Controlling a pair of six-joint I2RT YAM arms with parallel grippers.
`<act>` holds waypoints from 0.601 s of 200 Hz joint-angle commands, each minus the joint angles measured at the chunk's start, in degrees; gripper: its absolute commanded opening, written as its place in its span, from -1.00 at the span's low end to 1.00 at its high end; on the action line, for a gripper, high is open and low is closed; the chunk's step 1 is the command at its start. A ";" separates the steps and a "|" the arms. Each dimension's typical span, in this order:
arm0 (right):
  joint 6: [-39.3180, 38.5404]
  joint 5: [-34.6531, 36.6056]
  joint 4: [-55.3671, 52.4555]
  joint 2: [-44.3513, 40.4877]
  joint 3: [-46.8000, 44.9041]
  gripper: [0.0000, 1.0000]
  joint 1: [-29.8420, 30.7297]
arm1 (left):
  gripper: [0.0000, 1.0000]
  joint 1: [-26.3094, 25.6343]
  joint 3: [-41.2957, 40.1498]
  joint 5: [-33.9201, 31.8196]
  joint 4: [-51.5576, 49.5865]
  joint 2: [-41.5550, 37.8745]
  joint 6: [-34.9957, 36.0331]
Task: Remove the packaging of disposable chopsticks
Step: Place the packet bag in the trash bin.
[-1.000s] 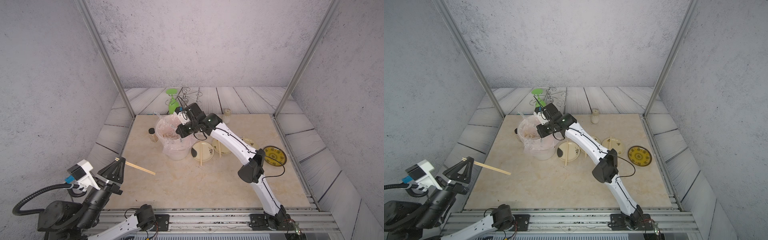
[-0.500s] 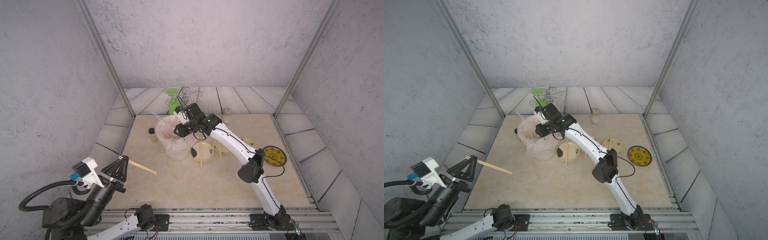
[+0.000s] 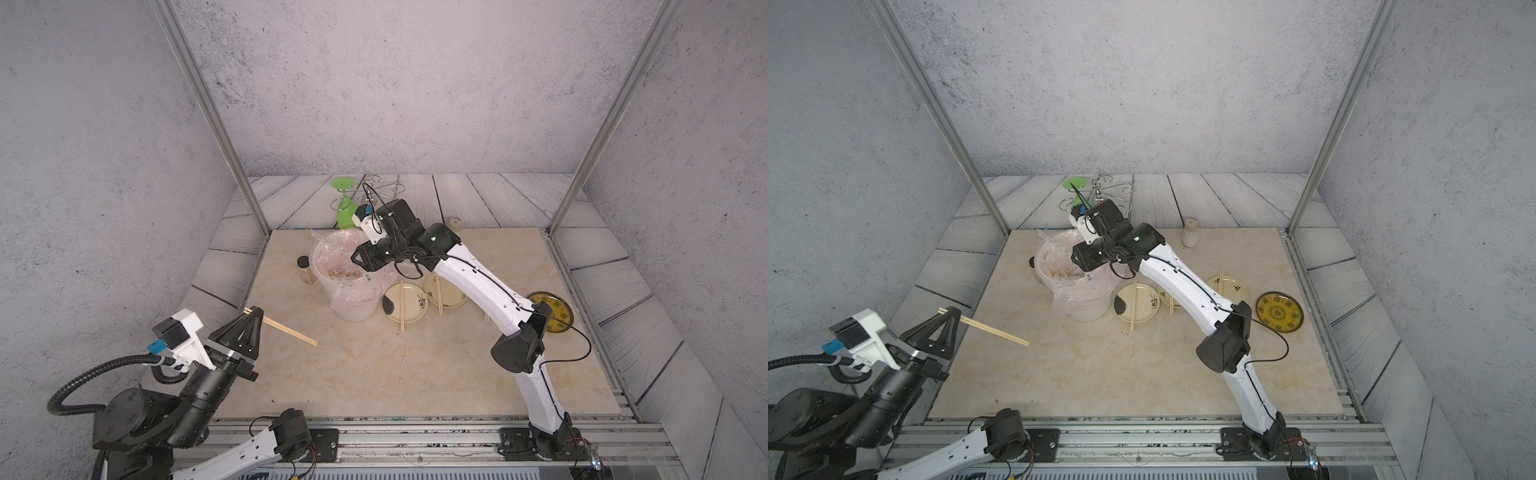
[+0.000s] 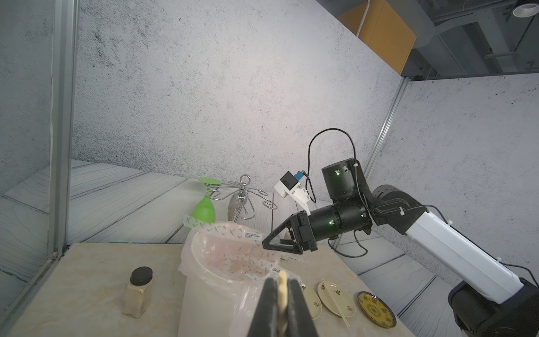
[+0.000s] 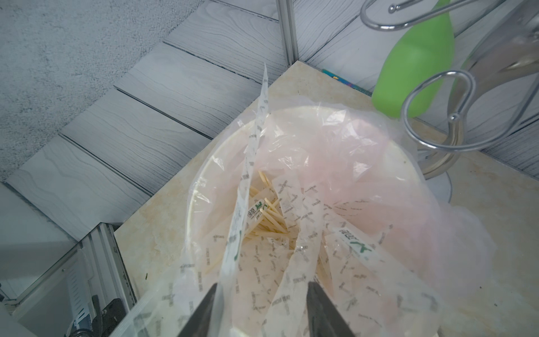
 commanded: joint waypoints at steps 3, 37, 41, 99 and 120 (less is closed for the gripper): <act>-1.34 2.71 -3.99 -4.36 -0.92 -0.04 0.32 | -1.00 0.34 -0.21 -0.26 1.49 1.18 0.79; -1.66 4.63 -5.36 -8.10 -5.71 -0.04 0.32 | -1.00 0.34 -0.56 -0.26 2.14 1.82 1.00; -1.73 4.87 -5.41 -8.61 -6.38 -0.04 0.32 | -1.00 0.34 -0.62 -0.26 2.31 1.86 1.06; -1.82 3.95 -13.69 -11.13 -6.83 -0.05 0.31 | -1.00 0.33 -1.18 -0.12 3.09 2.83 1.26; -1.82 3.19 -18.66 -9.80 -4.23 -0.05 0.32 | -1.00 0.34 -1.59 -0.12 3.66 2.78 1.04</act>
